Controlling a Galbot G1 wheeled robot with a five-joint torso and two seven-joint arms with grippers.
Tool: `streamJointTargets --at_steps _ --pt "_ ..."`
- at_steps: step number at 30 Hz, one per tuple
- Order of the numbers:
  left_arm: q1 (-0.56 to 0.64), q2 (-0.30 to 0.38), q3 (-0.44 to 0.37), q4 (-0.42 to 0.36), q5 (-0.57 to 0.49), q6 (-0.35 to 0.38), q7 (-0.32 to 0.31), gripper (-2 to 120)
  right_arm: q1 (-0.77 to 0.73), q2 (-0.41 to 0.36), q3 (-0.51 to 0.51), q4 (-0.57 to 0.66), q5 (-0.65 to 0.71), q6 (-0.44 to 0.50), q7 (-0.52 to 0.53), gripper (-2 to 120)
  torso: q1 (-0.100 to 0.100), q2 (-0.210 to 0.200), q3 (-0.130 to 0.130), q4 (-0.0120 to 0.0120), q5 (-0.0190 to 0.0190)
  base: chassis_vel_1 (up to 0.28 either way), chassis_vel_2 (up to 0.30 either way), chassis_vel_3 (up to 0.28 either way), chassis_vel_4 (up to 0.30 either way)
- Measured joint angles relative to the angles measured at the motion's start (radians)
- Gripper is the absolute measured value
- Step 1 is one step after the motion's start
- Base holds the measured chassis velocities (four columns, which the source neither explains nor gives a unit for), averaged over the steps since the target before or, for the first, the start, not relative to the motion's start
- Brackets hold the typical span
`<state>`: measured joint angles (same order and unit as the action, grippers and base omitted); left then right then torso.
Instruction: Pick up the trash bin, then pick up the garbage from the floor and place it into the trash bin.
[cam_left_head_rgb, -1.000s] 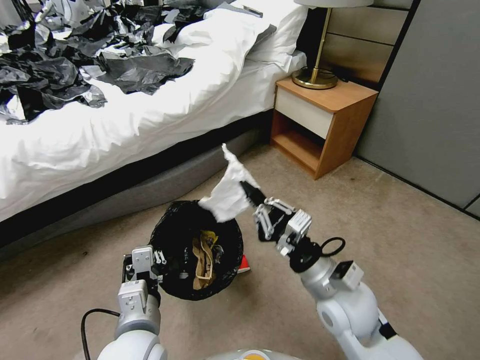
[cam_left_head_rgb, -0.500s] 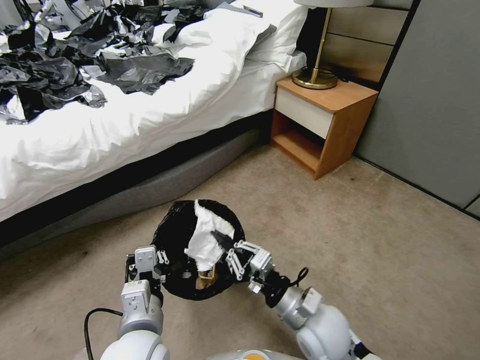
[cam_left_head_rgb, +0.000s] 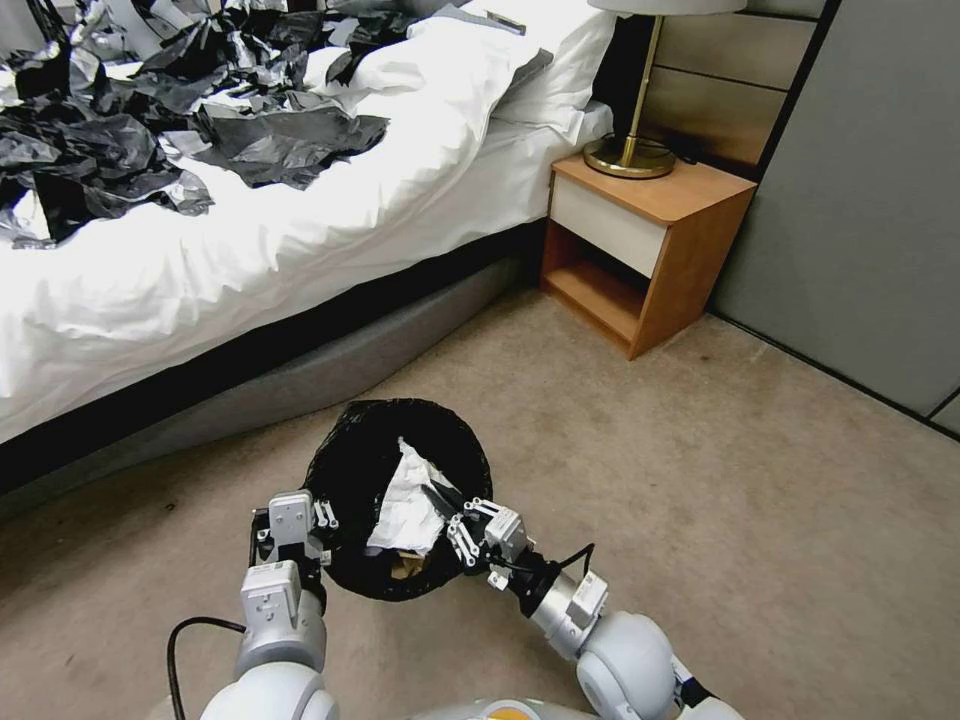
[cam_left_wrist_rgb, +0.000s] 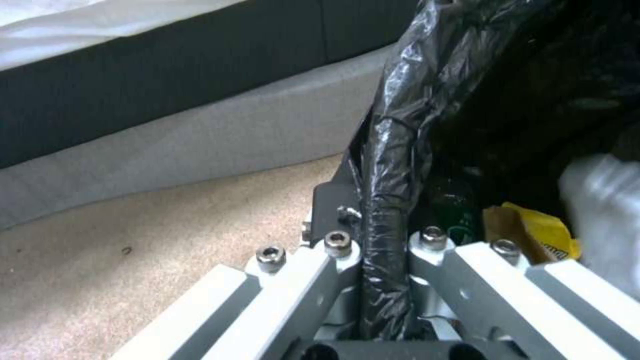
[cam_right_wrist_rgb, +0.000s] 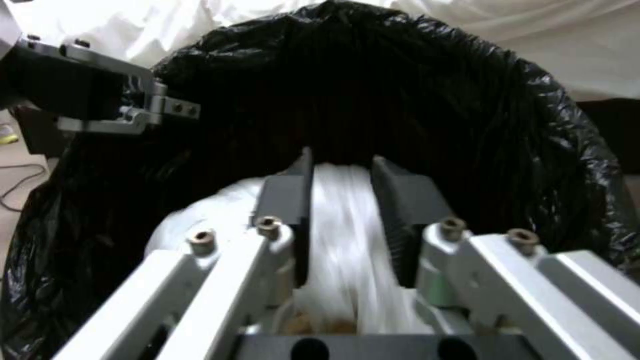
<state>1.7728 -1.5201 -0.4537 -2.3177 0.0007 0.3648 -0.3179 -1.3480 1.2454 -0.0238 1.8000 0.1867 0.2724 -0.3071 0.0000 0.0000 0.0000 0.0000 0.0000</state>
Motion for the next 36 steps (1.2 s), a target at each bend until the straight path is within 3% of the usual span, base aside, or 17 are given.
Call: streamJointTargets --at_steps 10,13,20,29,31,36 --pt "-0.005 0.000 0.001 0.003 0.000 0.001 0.000 0 -0.005 -0.016 0.007 0.007 -0.004 0.000 0.006 57 0.000 0.000 0.000 0.0000 0.0001 0.000 0.000 0.000 0.000" --pt "-0.007 0.001 0.001 0.005 0.000 0.002 0.001 0 -0.011 -0.020 0.018 0.010 -0.007 0.005 0.006 74 0.000 0.000 0.000 -0.0001 0.0000 0.000 0.000 0.000 0.000" --pt "-0.006 0.003 0.000 0.006 0.000 0.003 0.001 0 -0.016 -0.024 0.026 0.032 -0.009 0.015 0.006 97 0.000 0.000 0.000 -0.0001 0.0001 0.000 0.000 0.000 0.000" --pt "-0.002 0.003 -0.003 0.010 0.000 0.003 0.001 0 -0.010 -0.012 0.065 0.140 -0.026 0.055 0.023 100 0.000 0.000 0.000 0.0000 0.0000 0.000 0.000 0.000 0.000" --pt "-0.002 0.004 -0.011 0.011 -0.001 0.003 0.002 0 -0.020 0.005 0.100 0.223 -0.029 0.057 0.079 100 0.000 0.000 0.000 0.0000 0.0000 0.000 0.000 0.000 0.000" --pt "0.000 0.012 -0.032 0.012 -0.012 0.002 0.002 0 -0.055 0.023 0.155 0.292 -0.057 0.052 0.176 100 0.000 0.000 0.000 0.0000 0.0000 0.000 0.000 0.000 0.000"
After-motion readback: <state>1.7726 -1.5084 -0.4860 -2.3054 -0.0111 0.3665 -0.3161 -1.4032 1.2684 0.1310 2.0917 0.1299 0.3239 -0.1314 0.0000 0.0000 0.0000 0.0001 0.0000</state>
